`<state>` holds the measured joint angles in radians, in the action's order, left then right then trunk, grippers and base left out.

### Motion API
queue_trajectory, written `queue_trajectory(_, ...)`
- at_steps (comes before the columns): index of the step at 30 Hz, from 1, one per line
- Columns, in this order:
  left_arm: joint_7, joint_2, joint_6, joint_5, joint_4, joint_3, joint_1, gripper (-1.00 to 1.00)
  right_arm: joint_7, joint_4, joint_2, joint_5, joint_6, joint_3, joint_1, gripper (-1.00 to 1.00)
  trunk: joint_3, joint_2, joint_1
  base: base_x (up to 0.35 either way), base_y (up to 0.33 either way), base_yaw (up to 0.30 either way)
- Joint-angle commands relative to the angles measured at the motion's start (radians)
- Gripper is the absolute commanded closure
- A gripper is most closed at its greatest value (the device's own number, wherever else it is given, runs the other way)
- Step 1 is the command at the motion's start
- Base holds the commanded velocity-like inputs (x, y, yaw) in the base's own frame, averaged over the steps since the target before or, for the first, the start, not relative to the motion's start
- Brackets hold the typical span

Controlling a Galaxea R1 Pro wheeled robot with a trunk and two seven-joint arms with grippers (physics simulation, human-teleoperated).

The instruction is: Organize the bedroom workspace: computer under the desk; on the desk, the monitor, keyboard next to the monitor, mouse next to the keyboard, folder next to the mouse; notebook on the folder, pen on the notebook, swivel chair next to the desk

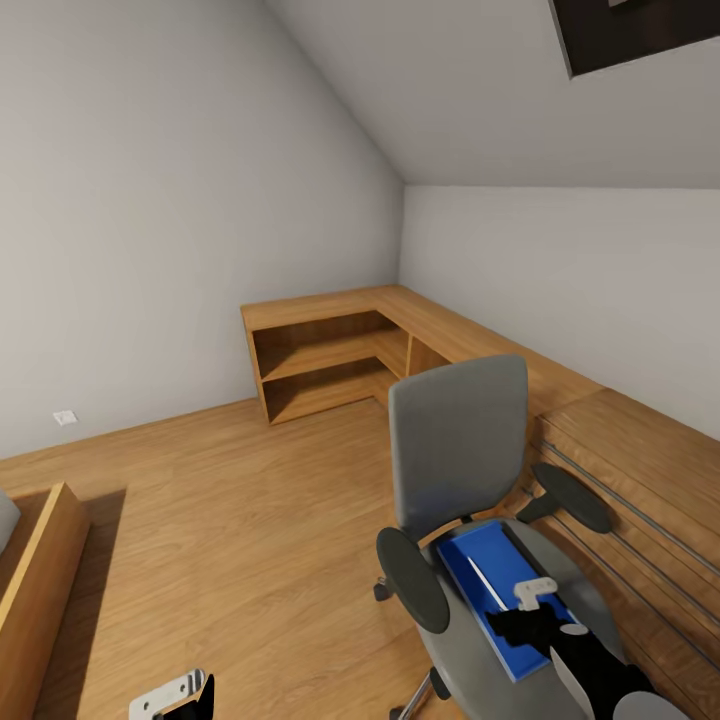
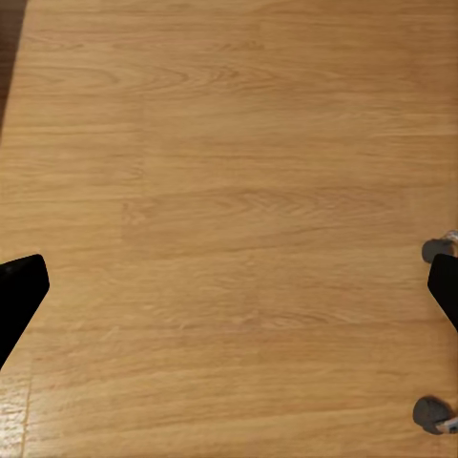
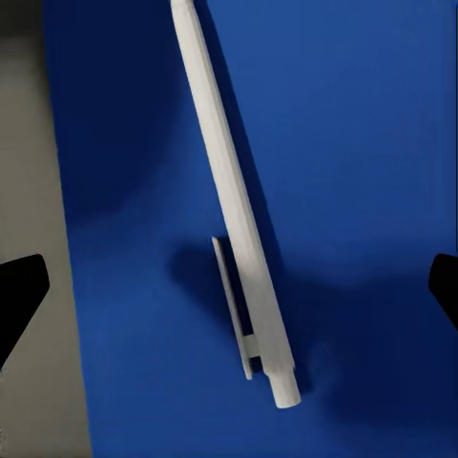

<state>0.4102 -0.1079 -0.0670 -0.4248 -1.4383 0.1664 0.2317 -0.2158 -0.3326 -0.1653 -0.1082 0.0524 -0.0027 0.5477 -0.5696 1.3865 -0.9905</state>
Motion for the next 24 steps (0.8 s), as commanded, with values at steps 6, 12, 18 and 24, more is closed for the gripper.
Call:
queue_trajectory(6,0.007,-0.001,-0.004,-0.005,-0.002,0.002,0.0,-1.0,-0.004,-0.014,-0.001,0.021,0.002,-0.009,0.0,-1.0,-0.001,0.001,0.0,0.0,0.0,0.0)
queue_trajectory(12,0.007,0.015,-0.003,-0.004,0.025,0.018,0.0,-1.0,0.024,-0.043,0.009,0.053,0.03,-0.012,-0.009,-1.0,-0.001,0.001,0.0,0.0,0.0,0.0)
queue_trajectory(18,0.007,0.023,-0.006,-0.004,0.026,0.015,0.0,-1.0,0.006,-0.056,0.012,0.043,0.008,-0.013,0.006,-1.0,-0.001,0.001,0.0,0.0,0.0,0.0)
queue_trajectory(24,0.007,0.031,-0.008,-0.005,0.03,0.014,0.0,-1.0,-0.003,-0.052,0.015,0.028,-0.026,-0.014,0.013,-1.0,-0.001,0.001,0.0,0.0,0.0,0.0)
